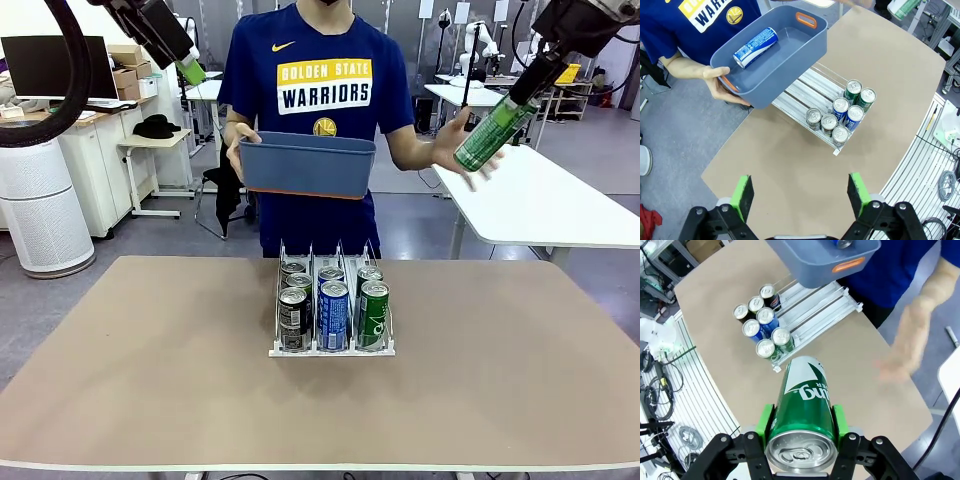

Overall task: Fill the beverage cans into the dispenser.
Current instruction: Place the picked Sprite in the line of the Automatic Can Dispenser with the same cans.

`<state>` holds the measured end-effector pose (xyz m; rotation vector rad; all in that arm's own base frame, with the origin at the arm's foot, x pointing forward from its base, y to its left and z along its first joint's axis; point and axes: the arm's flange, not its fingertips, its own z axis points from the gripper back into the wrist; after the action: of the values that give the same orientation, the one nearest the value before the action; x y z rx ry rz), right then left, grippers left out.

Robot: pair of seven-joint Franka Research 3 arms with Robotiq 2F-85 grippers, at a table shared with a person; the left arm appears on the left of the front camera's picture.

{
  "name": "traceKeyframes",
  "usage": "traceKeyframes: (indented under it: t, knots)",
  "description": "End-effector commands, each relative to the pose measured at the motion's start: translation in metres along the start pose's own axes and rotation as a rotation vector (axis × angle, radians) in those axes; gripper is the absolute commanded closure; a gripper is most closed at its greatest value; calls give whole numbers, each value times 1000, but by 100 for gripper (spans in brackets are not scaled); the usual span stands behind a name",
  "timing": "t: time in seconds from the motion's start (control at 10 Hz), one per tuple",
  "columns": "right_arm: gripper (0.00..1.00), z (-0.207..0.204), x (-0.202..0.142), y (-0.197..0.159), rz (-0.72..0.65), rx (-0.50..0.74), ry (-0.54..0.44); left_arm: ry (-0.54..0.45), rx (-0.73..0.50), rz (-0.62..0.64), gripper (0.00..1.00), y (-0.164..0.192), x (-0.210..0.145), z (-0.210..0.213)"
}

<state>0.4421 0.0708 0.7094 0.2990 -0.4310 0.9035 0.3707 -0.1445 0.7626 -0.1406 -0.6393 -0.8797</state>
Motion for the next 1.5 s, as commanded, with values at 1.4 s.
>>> traceKeyframes:
  t: [1.4]
  knots:
    - [42,-62,-54,106,-162,-197,-17,5,-4,6,0,0,-1,0]
